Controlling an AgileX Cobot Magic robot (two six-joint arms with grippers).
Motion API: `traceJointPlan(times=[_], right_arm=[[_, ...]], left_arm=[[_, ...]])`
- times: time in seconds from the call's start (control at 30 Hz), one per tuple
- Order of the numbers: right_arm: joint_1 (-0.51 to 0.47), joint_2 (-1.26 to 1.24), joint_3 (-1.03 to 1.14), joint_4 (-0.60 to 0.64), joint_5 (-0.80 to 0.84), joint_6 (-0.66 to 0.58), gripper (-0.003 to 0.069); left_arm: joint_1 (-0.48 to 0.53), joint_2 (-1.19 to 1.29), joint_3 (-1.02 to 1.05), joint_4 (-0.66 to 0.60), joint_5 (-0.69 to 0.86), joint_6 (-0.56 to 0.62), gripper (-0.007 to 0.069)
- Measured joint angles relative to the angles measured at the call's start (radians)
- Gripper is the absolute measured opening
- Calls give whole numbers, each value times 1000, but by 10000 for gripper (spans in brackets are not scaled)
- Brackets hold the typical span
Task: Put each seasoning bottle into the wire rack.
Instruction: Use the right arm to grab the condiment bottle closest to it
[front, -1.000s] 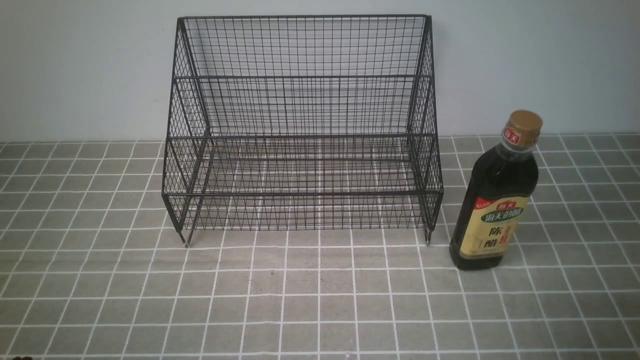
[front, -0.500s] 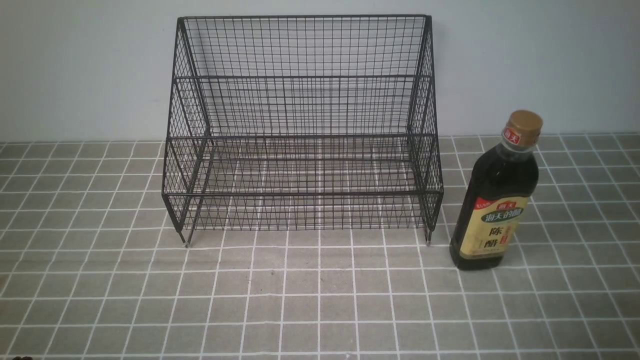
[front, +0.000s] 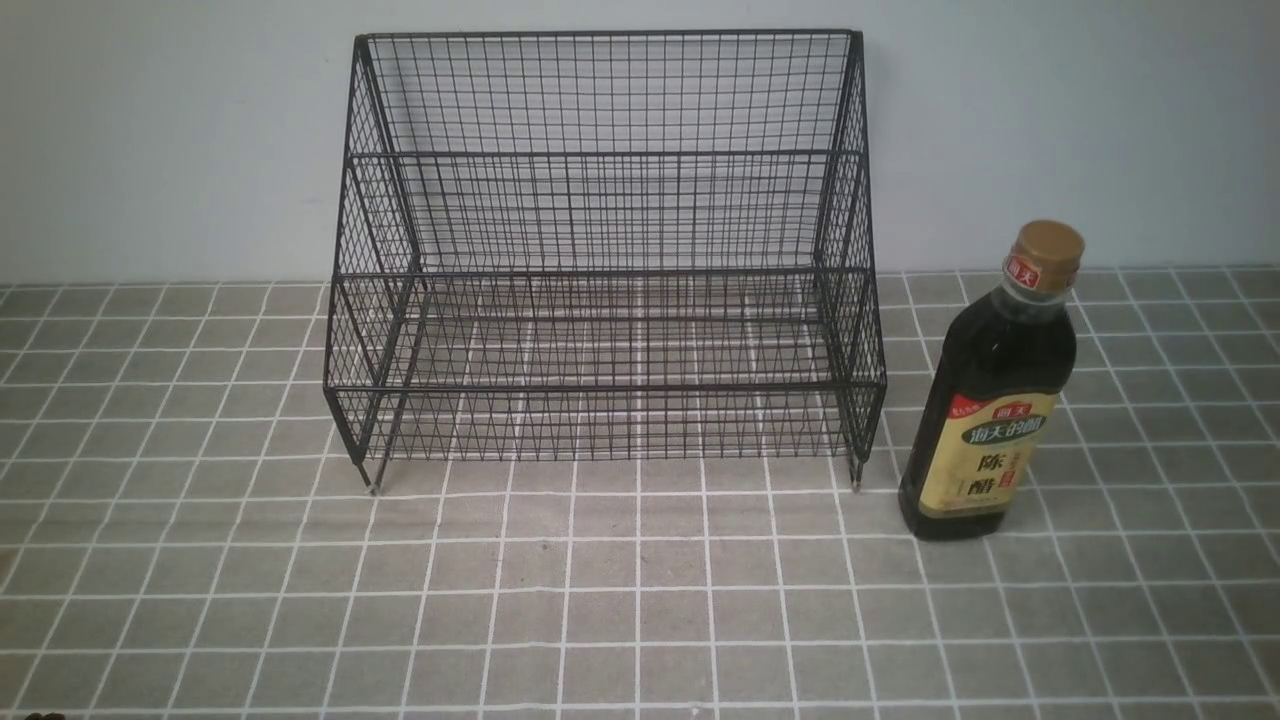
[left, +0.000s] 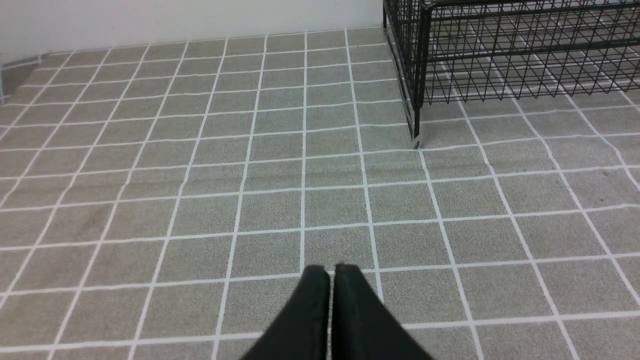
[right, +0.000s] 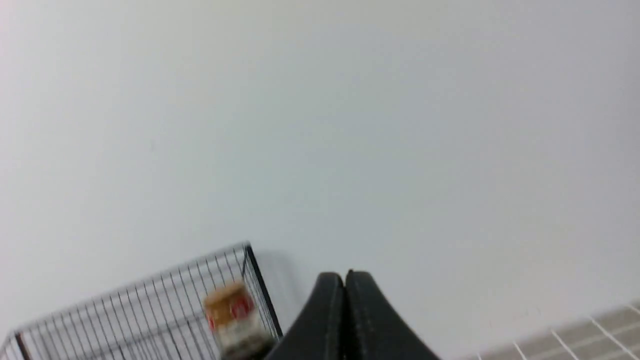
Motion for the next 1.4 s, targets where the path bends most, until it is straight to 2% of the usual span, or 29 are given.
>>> traceJointPlan(times=[0.2,0.33,0.4,0.57,0.67,0.7,0.73,0.8,0.9,0.97,1.07,1.17,1.3,1.4], right_arm=[[0,0,0,16,-19,-2,-14],[0,0,-7,18,-121,74,-14],[0,0,-48,7,-112,120,-14],[0,74,-358,-169,187,206,-14],[0,214,-546,-235,502,187,-14],[0,283,-617,-242,624,151,-14],[0,305,-625,-242,661,144,-14],[0,422,-691,-223,819,31,-14],[0,499,-696,-122,834,-80,-14],[0,519,-670,-26,747,-172,-14],[0,529,-568,164,522,-376,-14],[0,530,-482,331,353,-522,-14],[5,566,-420,494,237,-714,-14],[49,622,-443,525,227,-802,-14]], left_arm=[[0,0,0,0,0,0,-7],[0,0,0,0,0,0,-7],[0,0,0,0,0,0,-7],[0,0,0,0,0,0,-7],[0,0,0,0,0,0,-7],[0,0,0,0,0,0,-7],[0,0,0,0,0,0,-7],[0,0,0,0,0,0,-7],[0,0,0,0,0,0,-7],[0,0,0,0,0,0,-7],[0,0,0,0,0,0,-7],[0,0,0,0,0,0,-7],[0,0,0,0,0,0,-7],[0,0,0,0,0,0,-7]])
